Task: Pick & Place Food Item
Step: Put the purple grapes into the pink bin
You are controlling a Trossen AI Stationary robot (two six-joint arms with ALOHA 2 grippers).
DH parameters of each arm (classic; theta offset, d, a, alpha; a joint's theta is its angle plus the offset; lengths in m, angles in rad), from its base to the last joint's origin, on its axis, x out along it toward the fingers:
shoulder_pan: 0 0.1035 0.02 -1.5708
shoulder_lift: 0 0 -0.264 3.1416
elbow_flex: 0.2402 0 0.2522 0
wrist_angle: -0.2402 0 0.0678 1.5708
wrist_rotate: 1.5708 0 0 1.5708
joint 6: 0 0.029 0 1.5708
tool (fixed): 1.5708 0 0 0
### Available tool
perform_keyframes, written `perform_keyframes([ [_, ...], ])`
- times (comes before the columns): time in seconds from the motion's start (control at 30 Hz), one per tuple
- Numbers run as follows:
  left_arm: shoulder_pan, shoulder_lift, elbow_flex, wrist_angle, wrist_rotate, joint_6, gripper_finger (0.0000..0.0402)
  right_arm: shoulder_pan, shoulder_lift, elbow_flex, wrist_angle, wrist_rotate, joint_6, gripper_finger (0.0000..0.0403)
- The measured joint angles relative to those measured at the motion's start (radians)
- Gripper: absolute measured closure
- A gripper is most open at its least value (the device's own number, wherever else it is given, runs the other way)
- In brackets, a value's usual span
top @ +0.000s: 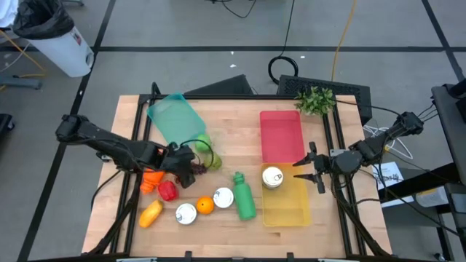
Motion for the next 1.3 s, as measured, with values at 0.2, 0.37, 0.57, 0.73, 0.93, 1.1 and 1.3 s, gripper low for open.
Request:
perform_keyframes([
  [0.2, -0.001, 0.127, -0.011, 0.009, 0.108, -0.068, 0.0135, 0.0, 0.0, -0.011, 0.006, 0.074, -0.008, 0.023],
  [0.37, 0.0, 0.199, -0.011, -0.014, 0.106, -0.049, 0.0129, 0.0, 0.0, -0.011, 0.005, 0.072, -0.008, 0.023],
  [0.57, 0.0, 0.259, -0.011, 0.004, 0.031, -0.049, 0.0128, 0.0, 0.0, -0.011, 0.003, 0.072, -0.007, 0.023],
  [0.73, 0.0, 0.321, -0.011, 0.021, 0.027, -0.076, 0.0129, 0.0, 0.0, -0.011, 0.003, 0.071, -0.007, 0.0231],
  [0.93, 0.0, 0.399, -0.01, 0.083, 0.066, -0.064, 0.0164, 0.0, 0.0, -0.011, 0.004, 0.071, -0.003, 0.0231],
  [1.1, 0.0, 0.408, -0.004, 0.096, 0.109, -0.061, 0.0245, 0.0, 0.0, -0.011, 0.005, 0.071, 0.001, 0.0231],
  [1.3, 0.001, 0.333, 0.055, -0.026, 0.12, -0.042, 0.0366, 0.0, 0.0, -0.011, 0.006, 0.071, 0.001, 0.0232],
])
